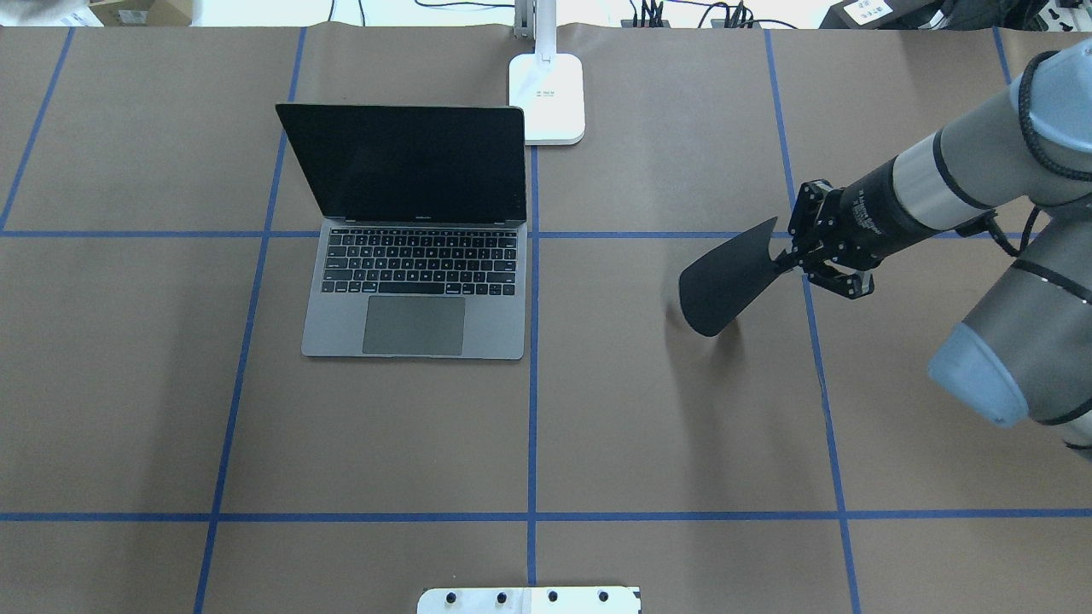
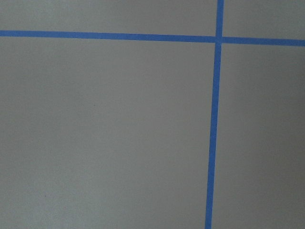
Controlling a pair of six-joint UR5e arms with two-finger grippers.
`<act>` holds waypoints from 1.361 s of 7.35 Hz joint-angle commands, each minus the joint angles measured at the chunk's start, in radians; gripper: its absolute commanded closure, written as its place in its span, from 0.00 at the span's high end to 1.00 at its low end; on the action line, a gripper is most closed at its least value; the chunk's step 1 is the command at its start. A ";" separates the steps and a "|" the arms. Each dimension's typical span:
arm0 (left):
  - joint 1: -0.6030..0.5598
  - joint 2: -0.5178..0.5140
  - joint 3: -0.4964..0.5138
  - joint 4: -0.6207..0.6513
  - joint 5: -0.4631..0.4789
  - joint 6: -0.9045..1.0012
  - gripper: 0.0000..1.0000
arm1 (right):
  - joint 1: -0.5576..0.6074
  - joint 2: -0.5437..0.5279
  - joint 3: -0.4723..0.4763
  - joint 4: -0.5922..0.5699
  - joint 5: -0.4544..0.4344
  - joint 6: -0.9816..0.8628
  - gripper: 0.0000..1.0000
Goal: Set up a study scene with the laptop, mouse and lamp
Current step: 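Carry the black mouse pad with the right gripper toward the laptop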
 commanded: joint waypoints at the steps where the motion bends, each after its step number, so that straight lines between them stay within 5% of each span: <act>1: 0.000 -0.001 0.002 0.000 0.000 -0.006 1.00 | -0.165 0.030 0.023 -0.008 -0.172 0.012 0.00; 5: 0.002 -0.013 0.017 0.002 0.000 -0.009 1.00 | -0.181 0.217 -0.251 -0.024 -0.312 0.010 0.00; 10: 0.002 -0.013 0.023 0.002 -0.006 -0.009 1.00 | -0.110 0.372 -0.507 -0.012 -0.327 -0.003 0.00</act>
